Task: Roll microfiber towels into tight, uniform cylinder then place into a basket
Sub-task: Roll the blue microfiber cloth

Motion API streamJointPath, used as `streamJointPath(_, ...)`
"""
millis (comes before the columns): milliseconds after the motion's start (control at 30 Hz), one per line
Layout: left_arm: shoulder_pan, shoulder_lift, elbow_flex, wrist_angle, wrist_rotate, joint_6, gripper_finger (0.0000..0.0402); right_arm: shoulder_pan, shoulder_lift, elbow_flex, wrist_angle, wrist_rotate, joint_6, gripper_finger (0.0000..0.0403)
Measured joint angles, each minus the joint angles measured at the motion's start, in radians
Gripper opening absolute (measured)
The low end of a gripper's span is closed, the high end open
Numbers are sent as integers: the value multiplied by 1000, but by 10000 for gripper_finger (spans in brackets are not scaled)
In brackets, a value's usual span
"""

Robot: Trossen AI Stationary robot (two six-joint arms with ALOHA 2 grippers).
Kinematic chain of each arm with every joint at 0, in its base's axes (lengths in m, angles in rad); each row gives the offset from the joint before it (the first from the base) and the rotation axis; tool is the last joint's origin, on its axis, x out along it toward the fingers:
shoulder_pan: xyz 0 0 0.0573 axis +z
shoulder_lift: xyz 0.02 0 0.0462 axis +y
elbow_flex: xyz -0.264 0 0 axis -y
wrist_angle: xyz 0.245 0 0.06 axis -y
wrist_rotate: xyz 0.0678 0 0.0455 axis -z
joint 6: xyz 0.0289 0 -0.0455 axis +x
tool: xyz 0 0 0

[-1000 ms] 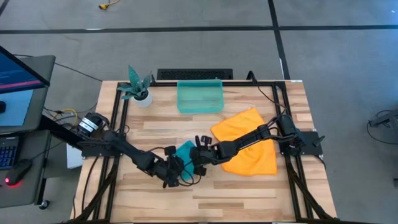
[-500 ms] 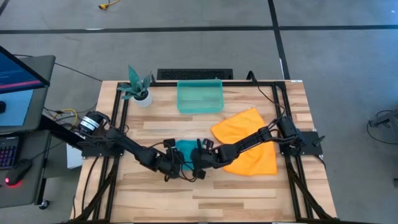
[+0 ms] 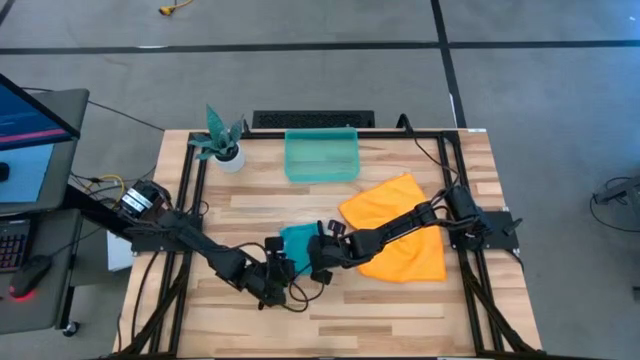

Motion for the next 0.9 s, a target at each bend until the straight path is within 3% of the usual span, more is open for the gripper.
streamJointPath(467, 15, 144, 5, 29, 16, -60, 112, 4, 0, 0, -4, 0, 0, 111)
streamJointPath(900, 6, 143, 3, 16, 20, -67, 112, 4, -10, 0, -47, 0, -23, 111)
